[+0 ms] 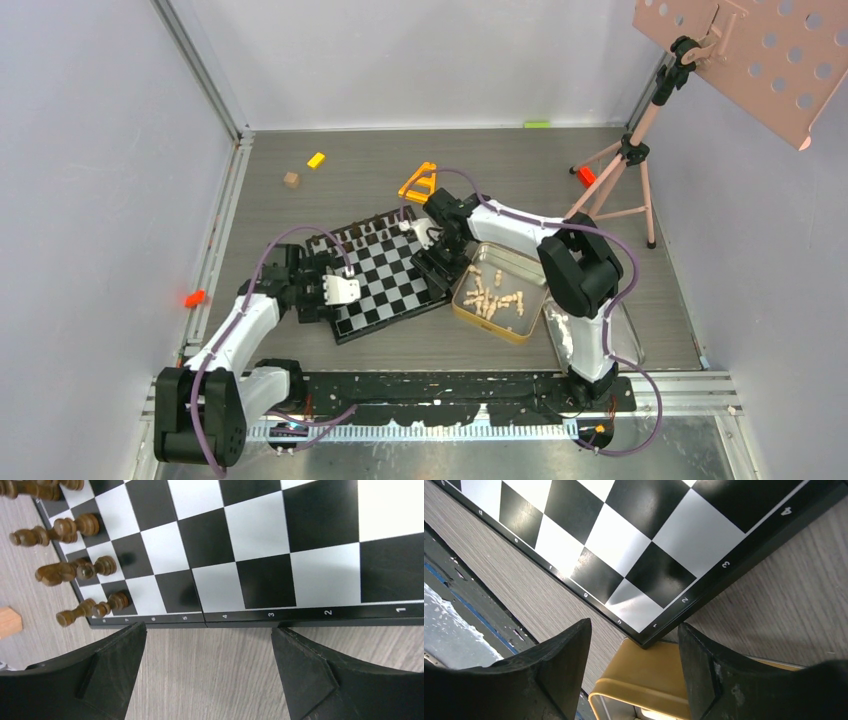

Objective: Set up the chess pieces on the board
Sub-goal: Adjust the chessboard at the center of the board.

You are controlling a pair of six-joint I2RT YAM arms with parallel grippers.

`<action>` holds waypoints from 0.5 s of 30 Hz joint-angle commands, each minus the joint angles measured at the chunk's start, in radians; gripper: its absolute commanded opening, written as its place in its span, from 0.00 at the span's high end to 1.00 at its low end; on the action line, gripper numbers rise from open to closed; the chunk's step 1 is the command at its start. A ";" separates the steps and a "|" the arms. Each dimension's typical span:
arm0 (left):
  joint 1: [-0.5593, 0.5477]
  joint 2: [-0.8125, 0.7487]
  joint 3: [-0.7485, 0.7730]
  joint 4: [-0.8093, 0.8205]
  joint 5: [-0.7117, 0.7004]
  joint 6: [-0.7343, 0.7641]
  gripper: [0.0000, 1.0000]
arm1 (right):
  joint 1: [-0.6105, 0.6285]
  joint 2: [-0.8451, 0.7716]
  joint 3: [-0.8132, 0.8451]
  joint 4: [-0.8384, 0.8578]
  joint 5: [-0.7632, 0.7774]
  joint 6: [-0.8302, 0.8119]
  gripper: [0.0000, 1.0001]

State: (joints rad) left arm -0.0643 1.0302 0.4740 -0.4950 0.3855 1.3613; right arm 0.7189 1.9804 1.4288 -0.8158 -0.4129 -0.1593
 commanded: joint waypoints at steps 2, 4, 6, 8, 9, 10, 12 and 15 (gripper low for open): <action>-0.025 -0.001 0.017 0.182 0.000 -0.132 0.00 | 0.059 -0.057 -0.030 0.025 -0.065 -0.024 0.30; -0.025 0.001 0.011 0.202 -0.017 -0.151 0.00 | 0.074 -0.057 -0.042 0.028 -0.062 -0.030 0.30; -0.025 0.001 0.007 0.220 -0.030 -0.181 0.00 | 0.094 -0.061 -0.056 0.033 -0.059 -0.037 0.29; -0.025 -0.002 0.003 0.236 -0.035 -0.209 0.00 | 0.109 -0.074 -0.079 0.048 -0.056 -0.041 0.29; -0.025 -0.005 -0.002 0.242 -0.037 -0.219 0.00 | 0.114 -0.087 -0.098 0.063 -0.055 -0.044 0.29; -0.025 -0.008 -0.006 0.249 -0.039 -0.230 0.00 | 0.125 -0.094 -0.106 0.074 -0.053 -0.047 0.29; -0.026 -0.014 -0.012 0.257 -0.038 -0.252 0.00 | 0.143 -0.108 -0.127 0.084 -0.051 -0.054 0.29; -0.030 -0.011 -0.022 0.259 -0.033 -0.265 0.00 | 0.170 -0.123 -0.154 0.096 -0.051 -0.058 0.29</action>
State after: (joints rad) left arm -0.0788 1.0245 0.4728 -0.2970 0.2901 1.1603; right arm 0.8364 1.9087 1.3056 -0.7780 -0.3973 -0.2035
